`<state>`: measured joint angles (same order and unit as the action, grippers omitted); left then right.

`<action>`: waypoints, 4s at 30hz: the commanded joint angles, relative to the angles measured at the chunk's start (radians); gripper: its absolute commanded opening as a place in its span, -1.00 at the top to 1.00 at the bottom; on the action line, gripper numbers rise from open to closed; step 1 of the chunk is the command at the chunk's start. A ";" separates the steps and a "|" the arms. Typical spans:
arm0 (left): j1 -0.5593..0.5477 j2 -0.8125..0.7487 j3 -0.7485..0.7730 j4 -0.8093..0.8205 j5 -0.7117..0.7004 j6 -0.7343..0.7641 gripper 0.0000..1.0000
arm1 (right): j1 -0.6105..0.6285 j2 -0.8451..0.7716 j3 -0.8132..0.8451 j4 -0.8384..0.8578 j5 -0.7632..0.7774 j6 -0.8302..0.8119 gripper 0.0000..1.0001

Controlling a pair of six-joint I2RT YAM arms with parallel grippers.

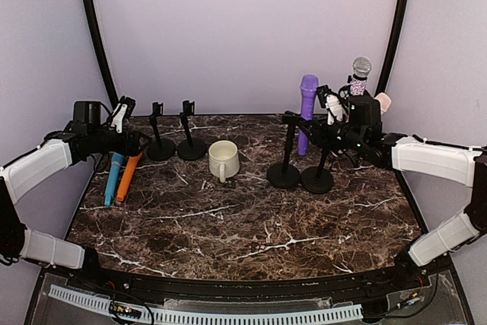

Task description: Remove the microphone from the stand

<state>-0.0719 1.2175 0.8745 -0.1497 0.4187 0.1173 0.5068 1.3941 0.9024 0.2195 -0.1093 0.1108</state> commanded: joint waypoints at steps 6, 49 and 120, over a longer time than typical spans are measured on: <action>-0.003 -0.017 -0.024 0.035 0.095 0.018 -0.43 | 0.159 -0.113 -0.017 0.068 0.006 0.045 0.54; -0.686 0.171 0.216 0.102 0.203 0.018 -0.68 | 0.563 -0.344 -0.072 -0.156 0.305 0.226 -0.90; -0.866 0.088 0.076 0.174 -0.112 -0.126 -0.75 | 0.675 -0.158 0.305 -0.332 0.383 0.160 0.16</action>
<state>-0.9291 1.2903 0.9215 0.0292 0.3698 -0.0345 1.1843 1.2568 1.2037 -0.2241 0.3077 0.2726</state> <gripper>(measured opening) 0.876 0.480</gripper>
